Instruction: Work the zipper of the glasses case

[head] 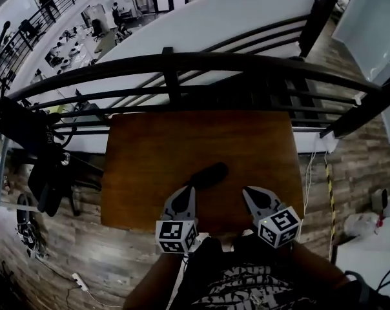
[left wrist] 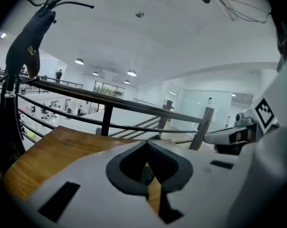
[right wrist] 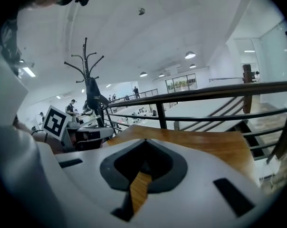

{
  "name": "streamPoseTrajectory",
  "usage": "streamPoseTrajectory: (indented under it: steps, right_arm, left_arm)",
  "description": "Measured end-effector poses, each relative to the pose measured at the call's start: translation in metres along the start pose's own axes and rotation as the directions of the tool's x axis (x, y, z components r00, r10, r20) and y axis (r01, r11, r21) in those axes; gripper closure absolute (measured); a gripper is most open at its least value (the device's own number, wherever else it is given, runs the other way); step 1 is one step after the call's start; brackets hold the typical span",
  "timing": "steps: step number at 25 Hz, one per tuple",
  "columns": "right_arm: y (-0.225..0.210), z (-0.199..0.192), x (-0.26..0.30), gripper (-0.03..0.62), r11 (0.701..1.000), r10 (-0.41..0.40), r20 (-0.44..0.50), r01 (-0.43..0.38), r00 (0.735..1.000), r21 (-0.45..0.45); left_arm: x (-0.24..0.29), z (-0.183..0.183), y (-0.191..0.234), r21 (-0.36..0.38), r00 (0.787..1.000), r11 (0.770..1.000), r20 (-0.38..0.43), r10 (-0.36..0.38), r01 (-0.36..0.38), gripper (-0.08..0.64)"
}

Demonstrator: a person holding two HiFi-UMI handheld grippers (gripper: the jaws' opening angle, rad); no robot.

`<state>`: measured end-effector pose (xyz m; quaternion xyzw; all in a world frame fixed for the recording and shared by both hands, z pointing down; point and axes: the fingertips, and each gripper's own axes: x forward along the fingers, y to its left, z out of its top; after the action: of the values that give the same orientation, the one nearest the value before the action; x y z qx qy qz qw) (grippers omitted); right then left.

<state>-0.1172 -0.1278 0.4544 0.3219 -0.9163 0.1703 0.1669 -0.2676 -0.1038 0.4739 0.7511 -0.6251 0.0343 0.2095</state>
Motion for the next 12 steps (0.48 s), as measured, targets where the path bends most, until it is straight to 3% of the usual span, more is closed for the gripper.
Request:
streamPoseTrajectory:
  steps: [7, 12]
  right_arm:
    - [-0.013, -0.024, 0.017, 0.594, 0.994, -0.104, -0.06, 0.105, 0.993, 0.006]
    - [-0.046, -0.037, 0.037, 0.594, 0.99, -0.141, -0.064, 0.143, 0.988, 0.023]
  left_arm:
    - [0.044, -0.039, 0.024, -0.027, 0.984, 0.991, -0.119, -0.133, 0.131, 0.554]
    - [0.094, -0.063, 0.006, -0.006, 0.95, 0.978, -0.236, -0.205, 0.21, 0.555]
